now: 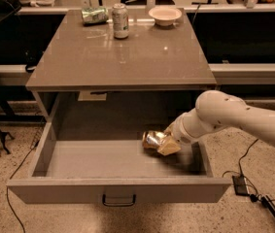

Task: Pick orange can from top drawer and place on counter

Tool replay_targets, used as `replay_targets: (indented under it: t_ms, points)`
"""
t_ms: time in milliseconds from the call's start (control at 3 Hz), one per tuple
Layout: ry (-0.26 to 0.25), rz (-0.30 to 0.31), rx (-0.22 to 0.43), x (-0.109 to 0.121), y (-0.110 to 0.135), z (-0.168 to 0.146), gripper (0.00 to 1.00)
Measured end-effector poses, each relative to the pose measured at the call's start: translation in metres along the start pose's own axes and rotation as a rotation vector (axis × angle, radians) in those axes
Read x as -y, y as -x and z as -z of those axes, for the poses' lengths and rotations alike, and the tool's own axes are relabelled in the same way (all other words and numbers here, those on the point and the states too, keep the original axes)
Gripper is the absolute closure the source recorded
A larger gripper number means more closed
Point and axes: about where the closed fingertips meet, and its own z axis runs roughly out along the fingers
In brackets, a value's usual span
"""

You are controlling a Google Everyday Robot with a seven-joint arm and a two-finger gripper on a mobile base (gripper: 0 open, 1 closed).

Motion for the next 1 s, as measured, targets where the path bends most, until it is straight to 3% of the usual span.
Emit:
replay_targets:
  t_ms: [333,1000]
  points:
    - [-0.047,0.006,0.039,0.002,0.002,0.036,0.96]
    - [-0.251,0.039,0.141,-0.006,0.000,0.181,1.00]
